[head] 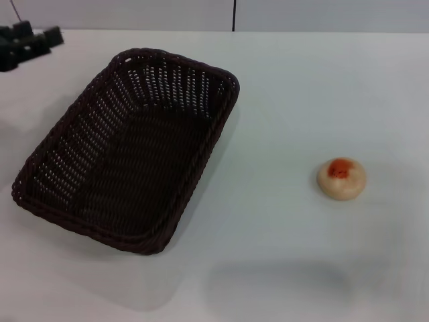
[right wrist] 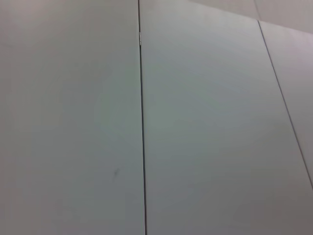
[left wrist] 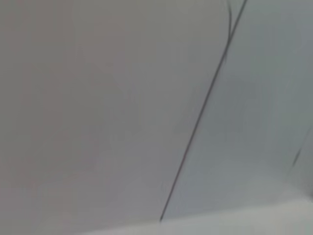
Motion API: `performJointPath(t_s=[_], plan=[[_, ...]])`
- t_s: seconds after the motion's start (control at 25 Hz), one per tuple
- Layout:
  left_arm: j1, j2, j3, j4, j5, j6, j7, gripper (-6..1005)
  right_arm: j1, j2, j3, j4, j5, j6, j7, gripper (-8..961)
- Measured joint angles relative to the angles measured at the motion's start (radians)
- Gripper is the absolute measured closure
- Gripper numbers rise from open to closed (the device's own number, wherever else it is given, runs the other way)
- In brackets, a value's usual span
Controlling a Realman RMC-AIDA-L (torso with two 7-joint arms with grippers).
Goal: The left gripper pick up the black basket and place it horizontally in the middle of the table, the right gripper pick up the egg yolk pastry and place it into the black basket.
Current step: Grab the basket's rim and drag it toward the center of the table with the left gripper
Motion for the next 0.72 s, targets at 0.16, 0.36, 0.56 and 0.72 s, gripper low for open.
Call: performJointPath(t_s=[0.16, 0.36, 0.56, 0.72], plan=[[-0.041, -0.012, 0.015, -0.033, 0.169, 0.003, -0.052, 236, 0.0, 0.0, 0.0, 0.0, 0.0, 0.0, 0.002, 448], [-0.069, -0.015, 0.099, -0.043, 0.299, 0.045, -0.113, 185, 0.001, 0.0, 0.0, -0.001, 0.0, 0.0, 0.002, 448], [-0.068, -0.015, 0.194, -0.077, 0.37, 0.101, -0.172, 184, 0.0, 0.0, 0.001, -0.001, 0.0, 0.0, 0.001, 448], [-0.067, -0.015, 0.237, -0.092, 0.4, 0.125, -0.199, 184, 0.0, 0.0, 0.002, 0.0, 0.0, 0.001, 0.0, 448]])
